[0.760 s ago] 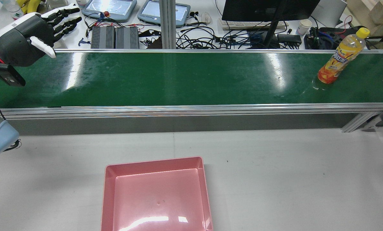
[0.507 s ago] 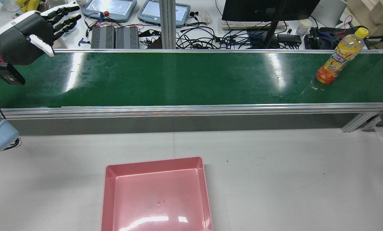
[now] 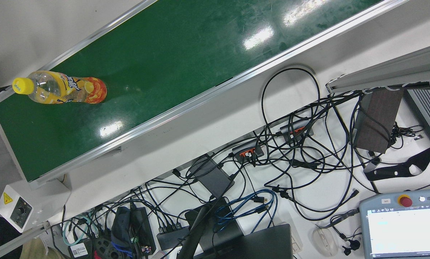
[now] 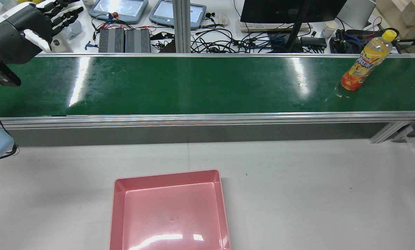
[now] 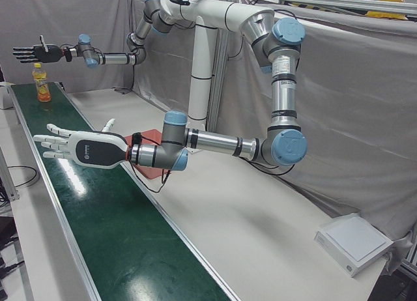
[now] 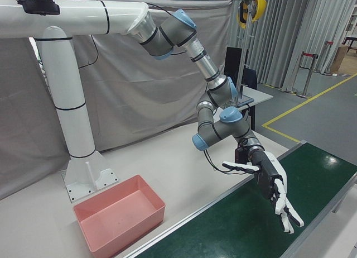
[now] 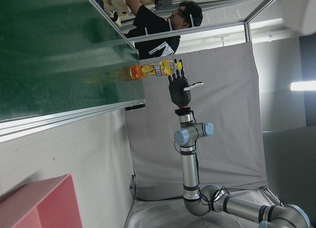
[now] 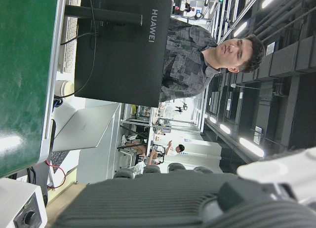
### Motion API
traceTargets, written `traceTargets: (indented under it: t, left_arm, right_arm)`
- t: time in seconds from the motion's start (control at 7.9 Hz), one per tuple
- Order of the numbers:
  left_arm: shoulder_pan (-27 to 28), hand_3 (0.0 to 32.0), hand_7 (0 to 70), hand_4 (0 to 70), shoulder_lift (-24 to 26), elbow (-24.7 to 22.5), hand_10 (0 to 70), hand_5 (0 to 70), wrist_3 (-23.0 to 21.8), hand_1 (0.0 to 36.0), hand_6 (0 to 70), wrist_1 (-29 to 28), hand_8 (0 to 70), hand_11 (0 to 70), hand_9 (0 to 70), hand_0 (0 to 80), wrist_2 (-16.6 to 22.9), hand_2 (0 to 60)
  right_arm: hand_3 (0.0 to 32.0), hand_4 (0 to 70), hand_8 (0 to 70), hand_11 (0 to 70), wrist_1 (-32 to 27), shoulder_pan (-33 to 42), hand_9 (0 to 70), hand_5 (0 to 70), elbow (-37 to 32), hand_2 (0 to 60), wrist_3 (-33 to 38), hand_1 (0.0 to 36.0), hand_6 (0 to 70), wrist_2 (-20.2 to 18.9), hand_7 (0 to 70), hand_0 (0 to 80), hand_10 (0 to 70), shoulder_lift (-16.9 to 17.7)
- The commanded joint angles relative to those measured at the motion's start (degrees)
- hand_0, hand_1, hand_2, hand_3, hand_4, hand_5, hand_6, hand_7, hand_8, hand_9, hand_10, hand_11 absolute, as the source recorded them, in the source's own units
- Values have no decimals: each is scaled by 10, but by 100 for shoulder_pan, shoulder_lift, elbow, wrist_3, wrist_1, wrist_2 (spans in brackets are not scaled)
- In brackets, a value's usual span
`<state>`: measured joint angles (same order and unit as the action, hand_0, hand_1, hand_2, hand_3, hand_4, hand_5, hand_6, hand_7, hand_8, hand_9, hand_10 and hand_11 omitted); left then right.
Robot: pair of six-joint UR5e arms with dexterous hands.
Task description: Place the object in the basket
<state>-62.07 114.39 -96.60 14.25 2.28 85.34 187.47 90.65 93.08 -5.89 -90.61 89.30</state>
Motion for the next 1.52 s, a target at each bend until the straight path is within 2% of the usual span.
traceTargets:
  t: [0.0, 0.51, 1.39]
  left_arm:
    - [2, 8, 13, 128, -22, -25, 14, 177, -1, 23, 2, 9, 76, 33, 95, 599, 0, 0]
    - [63, 0, 16, 130, -31, 45, 21, 186, 25, 22, 7, 27, 75, 43, 95, 591, 0, 0]
    - [2, 10, 17, 129, -22, -60, 18, 180, -36, 24, 3, 44, 74, 39, 93, 600, 0, 0]
  right_arm:
    - [0, 0, 0, 0, 0, -4, 0, 0, 0, 0, 0, 0, 0, 0, 0, 0, 0, 0]
    - [0, 0, 0, 0, 0, -4, 0, 0, 0, 0, 0, 0, 0, 0, 0, 0, 0, 0]
    - [0, 0, 0, 0, 0, 5, 0, 0, 0, 0, 0, 0, 0, 0, 0, 0, 0, 0]
